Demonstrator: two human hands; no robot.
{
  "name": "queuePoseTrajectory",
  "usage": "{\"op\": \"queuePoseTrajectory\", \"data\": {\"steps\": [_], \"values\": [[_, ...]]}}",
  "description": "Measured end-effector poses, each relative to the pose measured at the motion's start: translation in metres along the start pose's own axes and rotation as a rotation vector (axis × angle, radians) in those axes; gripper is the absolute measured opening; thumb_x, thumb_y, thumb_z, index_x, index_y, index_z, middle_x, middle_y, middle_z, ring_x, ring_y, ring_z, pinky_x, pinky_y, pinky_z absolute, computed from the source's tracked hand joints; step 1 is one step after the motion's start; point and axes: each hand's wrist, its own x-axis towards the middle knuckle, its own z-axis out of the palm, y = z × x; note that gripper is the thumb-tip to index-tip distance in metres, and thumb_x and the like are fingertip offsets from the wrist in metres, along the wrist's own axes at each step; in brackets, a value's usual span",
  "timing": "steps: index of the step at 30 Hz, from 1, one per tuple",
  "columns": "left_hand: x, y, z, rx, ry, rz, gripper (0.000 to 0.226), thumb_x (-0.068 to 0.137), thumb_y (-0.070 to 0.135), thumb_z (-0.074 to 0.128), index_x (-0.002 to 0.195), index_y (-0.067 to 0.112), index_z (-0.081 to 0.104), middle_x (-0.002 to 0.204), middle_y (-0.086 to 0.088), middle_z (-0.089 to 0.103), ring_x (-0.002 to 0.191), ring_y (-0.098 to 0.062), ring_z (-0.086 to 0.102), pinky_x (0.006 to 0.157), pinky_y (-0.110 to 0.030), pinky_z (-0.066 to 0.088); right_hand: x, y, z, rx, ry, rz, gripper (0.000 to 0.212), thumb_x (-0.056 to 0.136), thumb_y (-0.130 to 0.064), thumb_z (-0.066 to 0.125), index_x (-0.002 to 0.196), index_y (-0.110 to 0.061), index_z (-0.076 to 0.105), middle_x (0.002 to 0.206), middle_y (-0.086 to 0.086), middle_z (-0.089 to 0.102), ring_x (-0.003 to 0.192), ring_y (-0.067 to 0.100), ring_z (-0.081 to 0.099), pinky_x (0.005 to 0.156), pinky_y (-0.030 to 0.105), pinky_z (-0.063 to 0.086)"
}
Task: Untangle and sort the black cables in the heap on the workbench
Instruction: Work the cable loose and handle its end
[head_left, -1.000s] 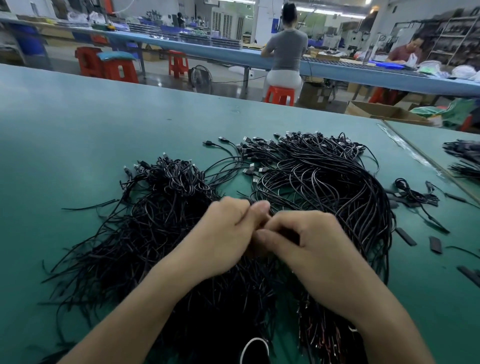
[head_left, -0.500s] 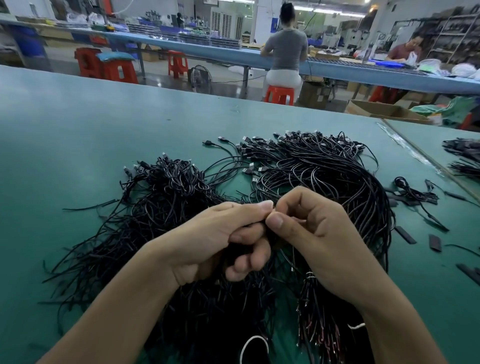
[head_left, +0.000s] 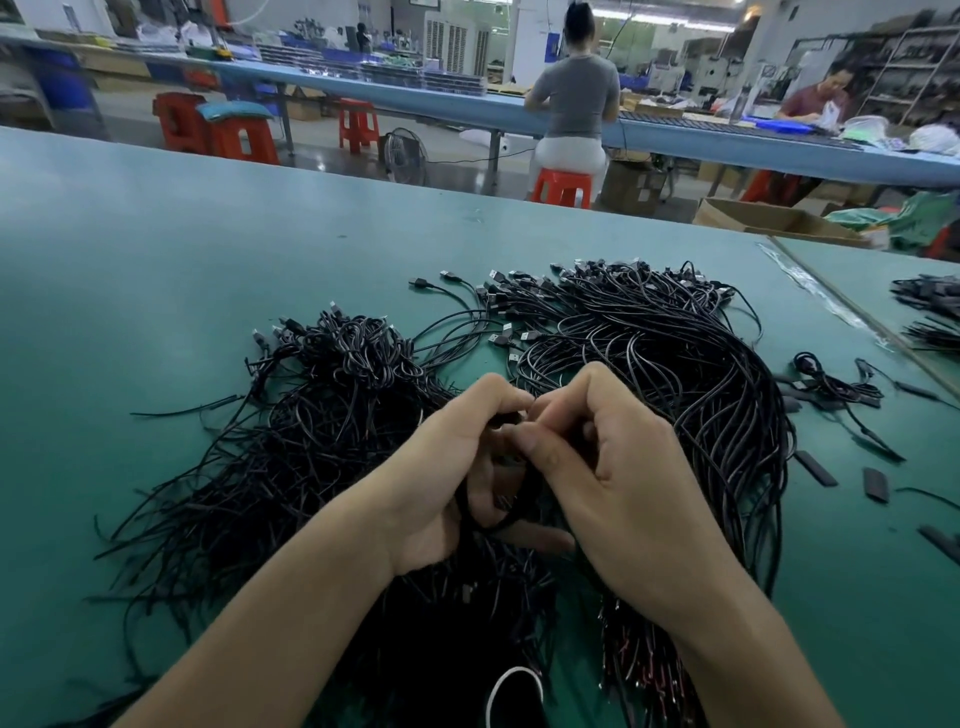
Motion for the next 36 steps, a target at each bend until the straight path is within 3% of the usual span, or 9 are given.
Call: {"op": "queuePoseTrajectory", "data": {"steps": [2, 6, 11, 13, 15, 18, 28, 34, 36], "values": [[0.011, 0.005, 0.008, -0.019, -0.036, -0.049, 0.074, 0.105, 0.007, 0.027, 0.038, 0.01, 0.059, 0.039, -0.003, 0.05, 0.028, -0.002, 0.048, 0.073, -0.003, 0.048, 0.0, 0.001, -0.002, 0.008, 0.003, -0.016, 0.023, 0.093, -0.018, 0.068, 0.08, -0.028, 0.052, 0.089, -0.007, 0.067, 0.078, 0.014, 0.065, 0.067, 0.037, 0.056], [0.002, -0.002, 0.005, -0.1, -0.096, -0.086, 0.055, 0.094, 0.041, 0.044, 0.054, 0.016, 0.072, 0.049, -0.003, 0.061, 0.031, -0.01, 0.048, 0.037, -0.02, 0.033, 0.0, 0.001, -0.002, 0.008, 0.046, -0.06, 0.02, 0.093, -0.019, 0.068, 0.08, -0.025, 0.054, 0.082, -0.006, 0.068, 0.058, 0.008, 0.063, 0.053, 0.018, 0.049], [-0.004, -0.004, -0.01, 0.053, 0.171, 0.065, 0.054, 0.101, 0.048, 0.046, 0.062, 0.019, 0.071, 0.041, 0.001, 0.045, 0.026, -0.008, 0.027, 0.031, -0.011, 0.022, 0.005, 0.008, -0.006, -0.031, 0.195, 0.083, 0.028, 0.088, -0.054, 0.056, 0.079, -0.028, 0.062, 0.075, -0.01, 0.069, 0.059, 0.004, 0.059, 0.053, 0.019, 0.048], [-0.003, -0.003, -0.014, -0.018, 0.291, 0.118, 0.057, 0.102, 0.045, 0.045, 0.055, 0.021, 0.065, 0.04, 0.004, 0.039, 0.028, -0.008, 0.025, 0.03, -0.013, 0.019, 0.004, 0.012, -0.01, -0.092, 0.056, 0.202, 0.041, 0.083, -0.068, 0.049, 0.08, -0.029, 0.061, 0.075, -0.018, 0.068, 0.055, -0.002, 0.058, 0.049, 0.015, 0.046], [-0.001, -0.002, -0.014, -0.091, 0.375, 0.158, 0.058, 0.103, 0.043, 0.044, 0.051, 0.021, 0.058, 0.039, 0.004, 0.035, 0.028, -0.008, 0.024, 0.03, -0.013, 0.017, 0.001, 0.015, -0.006, -0.251, -0.22, 0.289, 0.035, 0.084, -0.064, 0.058, 0.081, -0.029, 0.064, 0.071, -0.018, 0.067, 0.058, -0.006, 0.059, 0.052, 0.011, 0.047], [0.002, -0.001, -0.014, -0.137, 0.453, 0.171, 0.062, 0.103, 0.046, 0.042, 0.047, 0.021, 0.055, 0.039, 0.007, 0.031, 0.029, -0.007, 0.021, 0.032, -0.014, 0.015, -0.004, 0.021, 0.008, -0.453, -0.435, 0.342, 0.026, 0.082, -0.054, 0.073, 0.087, -0.028, 0.069, 0.077, -0.013, 0.067, 0.071, 0.001, 0.064, 0.069, 0.027, 0.058], [-0.006, 0.004, -0.005, -0.062, 0.298, 0.177, 0.072, 0.101, 0.057, 0.025, 0.044, 0.022, 0.052, 0.042, 0.01, 0.028, 0.034, -0.006, 0.019, 0.033, -0.018, 0.016, -0.006, 0.017, 0.014, -0.477, -0.348, 0.296, 0.014, 0.087, -0.043, 0.072, 0.084, -0.029, 0.069, 0.077, -0.012, 0.065, 0.072, 0.004, 0.064, 0.072, 0.033, 0.058], [-0.008, 0.005, 0.0, 0.027, 0.36, 0.298, 0.06, 0.102, 0.037, 0.042, 0.047, 0.018, 0.057, 0.042, 0.007, 0.038, 0.033, -0.007, 0.022, 0.033, -0.018, 0.016, -0.004, 0.013, 0.005, -0.408, -0.314, 0.313, 0.01, 0.087, -0.043, 0.071, 0.083, -0.034, 0.069, 0.073, -0.014, 0.066, 0.07, 0.002, 0.064, 0.07, 0.029, 0.059], [-0.011, 0.006, 0.003, 0.035, 0.321, 0.344, 0.048, 0.101, 0.032, 0.048, 0.058, 0.014, 0.059, 0.041, 0.012, 0.041, 0.032, -0.001, 0.029, 0.032, -0.012, 0.022, -0.002, 0.013, -0.002, -0.362, -0.229, 0.31, 0.011, 0.088, -0.04, 0.072, 0.079, -0.033, 0.069, 0.071, -0.014, 0.067, 0.068, -0.001, 0.064, 0.062, 0.018, 0.055]]}}
